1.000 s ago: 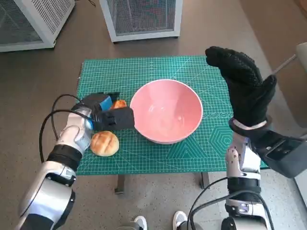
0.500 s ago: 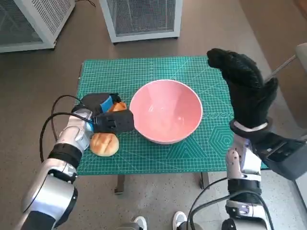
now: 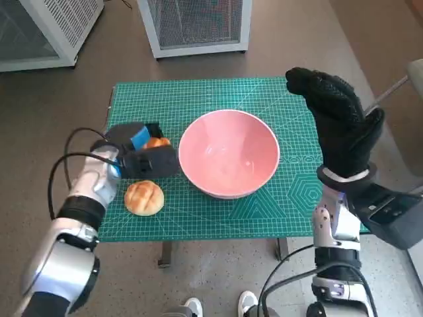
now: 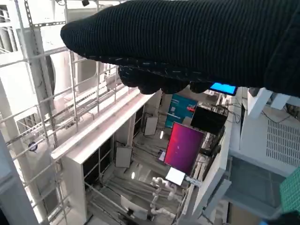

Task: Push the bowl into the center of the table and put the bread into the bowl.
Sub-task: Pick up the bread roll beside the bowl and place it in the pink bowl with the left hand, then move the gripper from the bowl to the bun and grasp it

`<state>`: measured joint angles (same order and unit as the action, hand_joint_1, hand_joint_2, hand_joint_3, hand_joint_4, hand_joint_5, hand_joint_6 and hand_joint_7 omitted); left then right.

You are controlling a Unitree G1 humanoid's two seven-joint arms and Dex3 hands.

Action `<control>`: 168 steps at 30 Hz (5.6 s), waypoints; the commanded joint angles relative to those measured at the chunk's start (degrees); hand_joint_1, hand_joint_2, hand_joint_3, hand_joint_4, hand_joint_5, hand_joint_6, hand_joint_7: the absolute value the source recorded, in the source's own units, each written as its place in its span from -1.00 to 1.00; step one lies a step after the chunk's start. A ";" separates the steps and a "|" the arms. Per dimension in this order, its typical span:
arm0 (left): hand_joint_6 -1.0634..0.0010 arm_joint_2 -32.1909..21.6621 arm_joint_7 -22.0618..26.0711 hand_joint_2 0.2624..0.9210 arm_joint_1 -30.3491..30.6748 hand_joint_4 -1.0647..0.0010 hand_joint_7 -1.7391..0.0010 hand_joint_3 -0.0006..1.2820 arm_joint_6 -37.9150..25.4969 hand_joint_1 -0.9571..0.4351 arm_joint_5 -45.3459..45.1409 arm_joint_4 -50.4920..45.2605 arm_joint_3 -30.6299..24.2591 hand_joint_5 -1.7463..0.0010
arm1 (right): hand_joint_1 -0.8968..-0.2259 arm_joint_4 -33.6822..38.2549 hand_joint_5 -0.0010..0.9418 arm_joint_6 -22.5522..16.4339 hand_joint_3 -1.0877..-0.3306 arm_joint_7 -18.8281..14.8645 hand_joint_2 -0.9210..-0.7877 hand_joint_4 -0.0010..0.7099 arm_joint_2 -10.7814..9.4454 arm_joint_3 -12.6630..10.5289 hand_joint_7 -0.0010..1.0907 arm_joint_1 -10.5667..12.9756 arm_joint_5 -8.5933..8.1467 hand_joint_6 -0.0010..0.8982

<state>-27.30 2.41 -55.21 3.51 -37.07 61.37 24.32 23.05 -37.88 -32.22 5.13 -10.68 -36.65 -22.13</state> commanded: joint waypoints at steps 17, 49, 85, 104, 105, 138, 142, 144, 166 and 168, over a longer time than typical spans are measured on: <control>-0.12 -3.00 -0.33 1.00 14.07 -0.40 -0.37 -0.91 -4.29 0.38 3.39 -53.78 -13.74 -0.27 | 0.59 -0.58 -1.00 0.74 0.54 -0.34 -1.00 0.15 0.36 0.69 0.16 1.77 -0.31 -0.70; 0.56 3.57 16.03 0.76 16.03 0.73 0.83 -0.97 2.73 0.16 13.53 -50.35 -10.14 0.92 | 0.50 -3.12 -0.99 1.79 0.55 1.07 -1.00 0.16 1.07 1.06 0.17 3.63 0.04 -0.68; 0.62 -11.28 30.99 0.57 31.89 0.95 0.94 -1.00 -5.98 -0.09 25.48 -78.91 -26.18 1.00 | 0.57 -5.55 -1.00 2.50 0.53 2.64 -1.00 0.16 0.49 2.43 0.20 5.24 0.37 -0.69; 0.57 -19.97 36.82 0.36 49.99 0.97 0.97 -1.00 -18.49 0.19 25.76 -92.89 -35.84 1.00 | 0.57 -5.60 -1.00 3.20 0.53 2.36 -1.00 0.16 0.11 2.57 0.19 5.45 -0.25 -0.69; 0.57 -20.03 36.76 0.36 50.08 0.97 0.97 -1.00 -18.52 0.19 25.80 -92.96 -35.85 1.00 | 0.57 -5.61 -1.00 3.21 0.53 2.36 -1.00 0.16 0.11 2.56 0.19 5.45 -0.25 -0.69; 0.45 -16.94 29.52 0.38 54.68 0.78 0.98 -1.00 -15.09 0.03 16.89 -88.81 -27.86 0.99 | 0.59 -7.54 -1.00 5.65 0.50 0.91 -1.00 0.17 1.74 2.69 0.22 5.63 -0.99 -0.74; 0.44 -16.21 28.10 0.39 53.74 0.77 0.98 -1.00 -14.71 0.03 14.73 -86.71 -25.91 0.99 | 0.59 -7.27 -1.00 5.65 0.50 0.62 -1.00 0.17 1.80 2.59 0.22 5.55 -1.03 -0.74; 0.44 -15.76 27.12 0.39 53.18 0.76 0.98 -1.00 -14.28 0.04 13.71 -85.45 -24.93 0.99 | 0.59 -7.10 -0.99 5.62 0.50 0.49 -1.00 0.17 1.77 2.54 0.22 5.50 -1.06 -0.74; 0.36 -9.02 19.07 0.42 47.93 0.65 0.99 -0.99 -11.78 0.16 7.26 -71.33 -17.24 0.99 | 0.58 -7.90 -0.99 6.06 0.50 0.42 -1.00 0.17 1.85 2.58 0.23 5.98 -0.93 -0.74; 0.36 -8.53 18.67 0.43 47.49 0.64 0.99 -0.99 -11.60 0.19 7.29 -70.00 -16.88 0.99 | 0.57 -7.89 -0.99 6.11 0.50 0.37 -1.00 0.18 1.83 2.57 0.23 6.02 -0.97 -0.74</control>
<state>-36.61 22.06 -6.74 -8.71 -29.22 -10.43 6.77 15.18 -32.47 -31.32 6.60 -8.01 -32.24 -22.62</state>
